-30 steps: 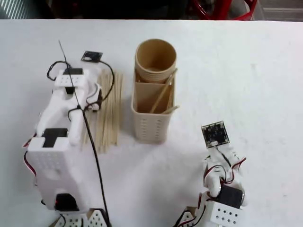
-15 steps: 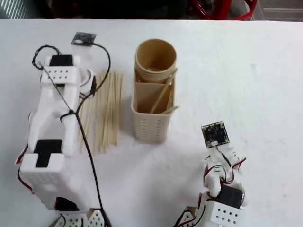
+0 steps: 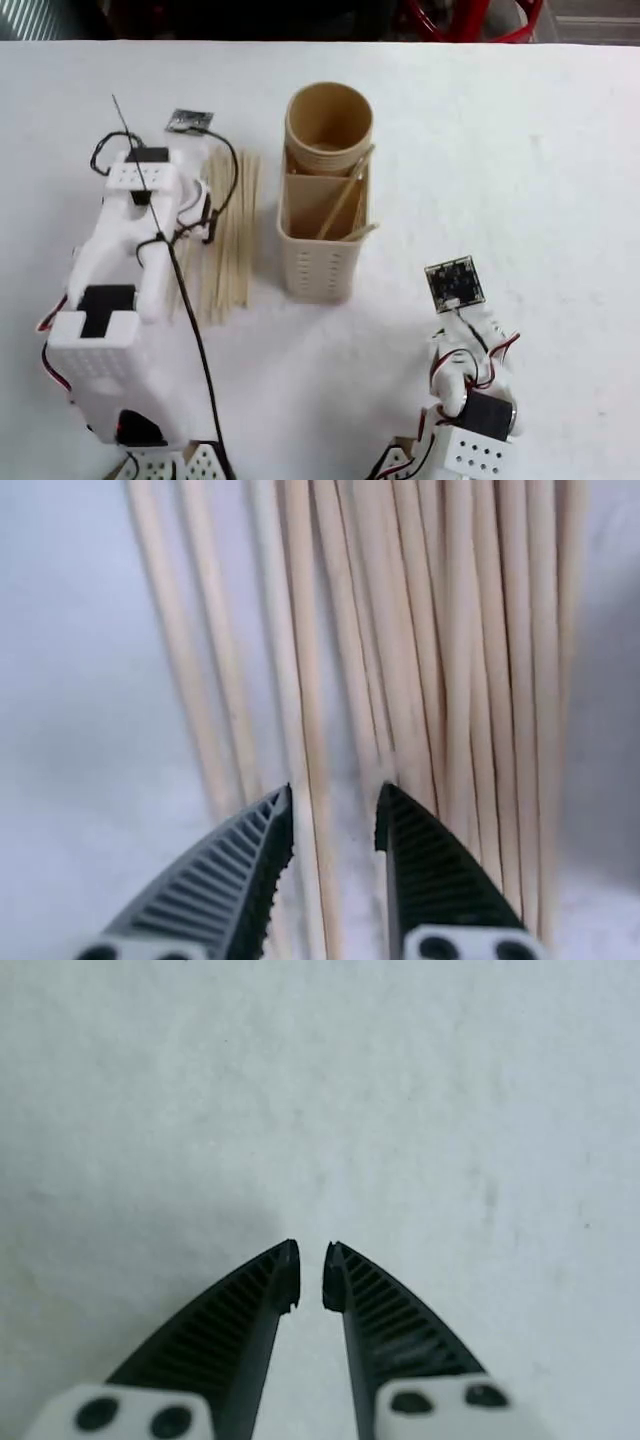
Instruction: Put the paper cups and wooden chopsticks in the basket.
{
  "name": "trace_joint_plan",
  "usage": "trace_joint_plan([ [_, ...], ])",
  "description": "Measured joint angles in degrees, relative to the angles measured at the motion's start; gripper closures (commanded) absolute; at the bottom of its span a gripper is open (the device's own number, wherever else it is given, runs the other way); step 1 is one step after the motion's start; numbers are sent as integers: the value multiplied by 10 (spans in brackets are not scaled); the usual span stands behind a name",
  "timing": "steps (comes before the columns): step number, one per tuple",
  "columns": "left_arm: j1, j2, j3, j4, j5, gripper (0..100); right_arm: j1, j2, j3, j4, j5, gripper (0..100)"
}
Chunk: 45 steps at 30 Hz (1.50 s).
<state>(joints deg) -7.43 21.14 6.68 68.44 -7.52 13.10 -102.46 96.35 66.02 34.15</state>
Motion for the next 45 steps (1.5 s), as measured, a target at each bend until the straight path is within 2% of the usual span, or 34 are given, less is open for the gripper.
trace_joint_plan([
  [7, -1, 40, 0, -4, 1, 859, 0, 0, 0, 0, 0, 942],
  [13, 6, 43, -2, -3, 1, 958, 0, 0, 0, 0, 0, 942],
  [27, 7, 38, -17, 18, -8, 979, 0, 0, 0, 0, 0, 942],
  [36, 4, -86, -23, 73, -6, 979, 0, 0, 0, 0, 0, 942],
  [45, 22, -249, -23, 77, 18, 979, 0, 0, 0, 0, 0, 942],
])
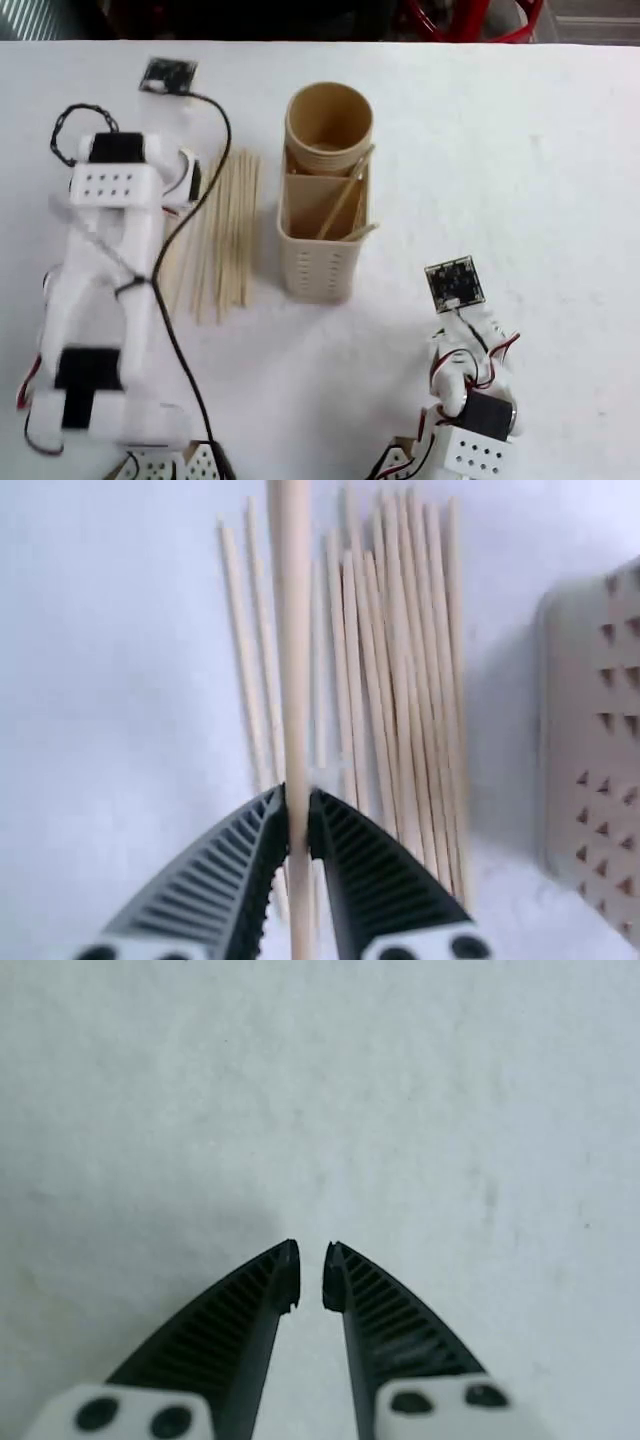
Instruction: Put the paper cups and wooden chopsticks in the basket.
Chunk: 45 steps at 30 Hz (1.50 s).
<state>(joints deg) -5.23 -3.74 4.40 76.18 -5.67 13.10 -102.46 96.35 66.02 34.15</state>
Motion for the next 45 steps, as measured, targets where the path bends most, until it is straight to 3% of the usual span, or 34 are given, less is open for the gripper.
trace_joint_plan([
  [8, 109, -183, -56, 1, 5, 979, 0, 0, 0, 0, 0, 942],
  [16, 215, -205, -209, -11, 35, 978, 0, 0, 0, 0, 0, 942],
  [21, 305, -205, -220, -69, 44, 979, 0, 0, 0, 0, 0, 942],
  [26, 356, -205, -134, -164, 45, 979, 0, 0, 0, 0, 0, 942],
  [31, 364, -205, -4, -260, 45, 979, 0, 0, 0, 0, 0, 942],
  [45, 345, -345, 240, -380, 3, 977, 0, 0, 0, 0, 0, 942],
])
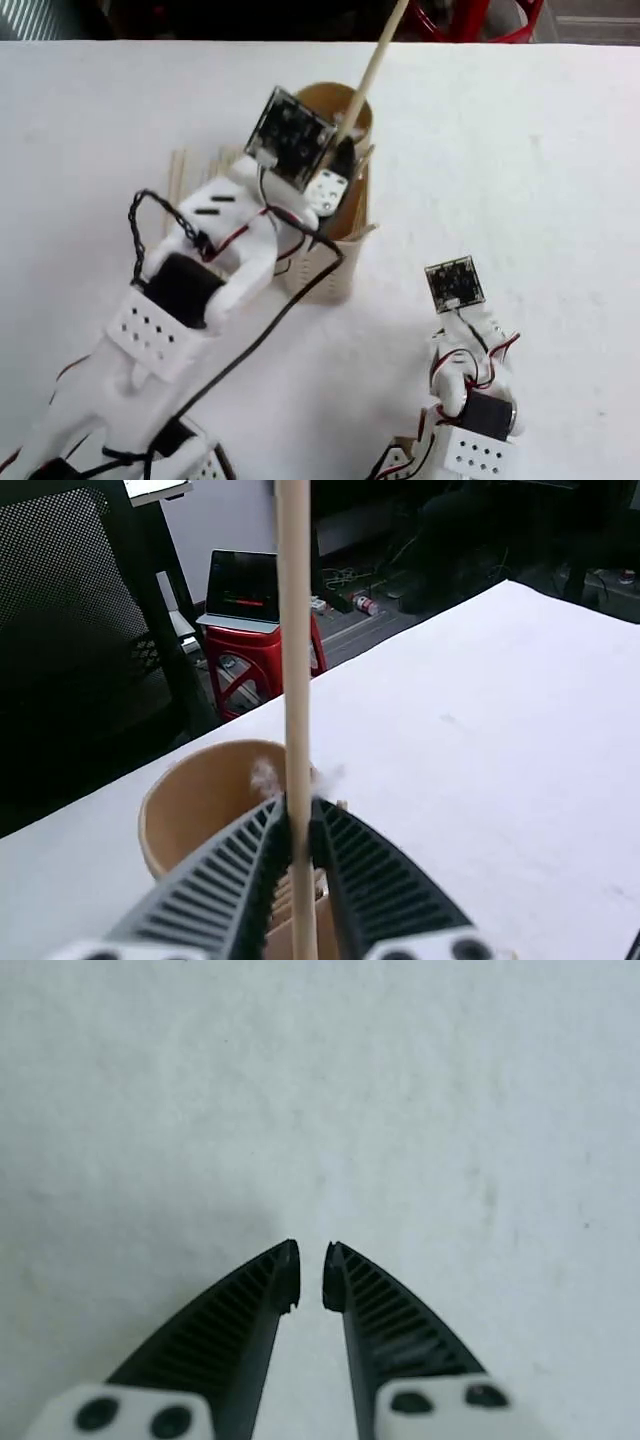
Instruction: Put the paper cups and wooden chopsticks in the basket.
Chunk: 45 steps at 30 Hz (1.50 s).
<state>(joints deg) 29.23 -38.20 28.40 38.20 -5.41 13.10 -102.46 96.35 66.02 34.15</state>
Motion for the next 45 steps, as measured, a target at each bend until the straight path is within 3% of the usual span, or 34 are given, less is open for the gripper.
trace_joint_plan([
  [7, -3, -32, 82, -36, -14, 897, 0, 0, 0, 0, 0, 942],
  [19, -14, -86, 101, -25, -14, 902, 0, 0, 0, 0, 0, 942],
  [23, -95, -127, 80, 13, -14, 902, 0, 0, 0, 0, 0, 942],
  [32, -388, -210, 37, 121, 25, 899, 0, 0, 0, 0, 0, 942],
  [37, -449, -94, 76, 118, -3, 898, 0, 0, 0, 0, 0, 942],
  [45, -456, 247, 55, 70, -7, 897, 0, 0, 0, 0, 0, 942],
])
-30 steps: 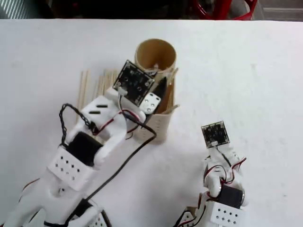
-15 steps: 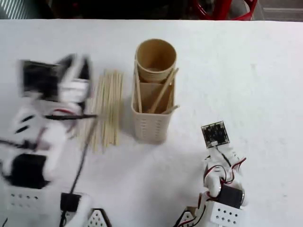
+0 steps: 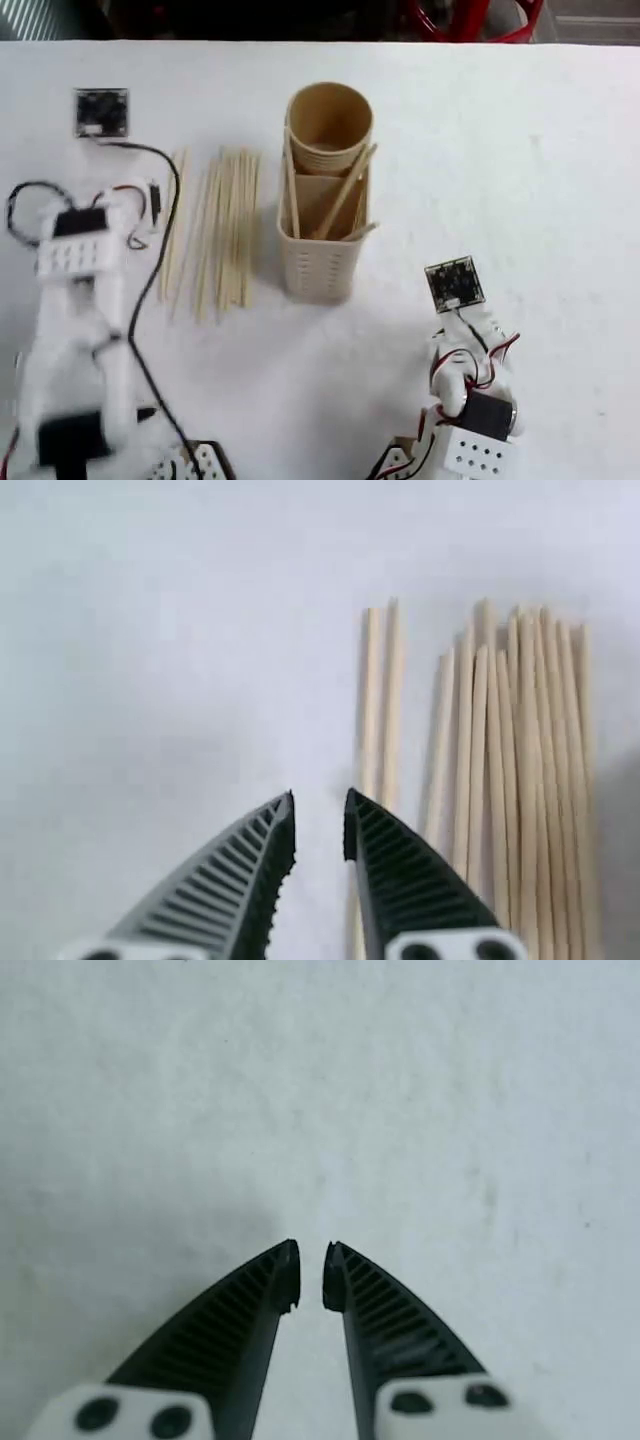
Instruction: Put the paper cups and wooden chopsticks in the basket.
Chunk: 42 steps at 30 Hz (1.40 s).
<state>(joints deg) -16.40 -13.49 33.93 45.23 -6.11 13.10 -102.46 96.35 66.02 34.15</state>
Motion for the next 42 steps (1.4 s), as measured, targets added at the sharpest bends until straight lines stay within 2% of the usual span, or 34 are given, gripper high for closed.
trace_joint_plan([
  [3, -3, 120, -76, 35, -7, 839, 0, 0, 0, 0, 0, 942],
  [6, -1, 207, -164, 86, -47, 773, 0, 0, 0, 0, 0, 942],
  [12, 4, 316, -309, 149, -66, 877, 0, 0, 0, 0, 0, 942],
  [18, 29, 424, -338, 136, -65, 880, 0, 0, 0, 0, 0, 942],
  [31, 30, 447, -375, 170, -65, 880, 0, 0, 0, 0, 0, 942],
  [37, 31, 447, -376, 200, -64, 978, 0, 0, 0, 0, 0, 942],
  [42, 38, 447, -376, 209, -66, 927, 0, 0, 0, 0, 0, 942],
])
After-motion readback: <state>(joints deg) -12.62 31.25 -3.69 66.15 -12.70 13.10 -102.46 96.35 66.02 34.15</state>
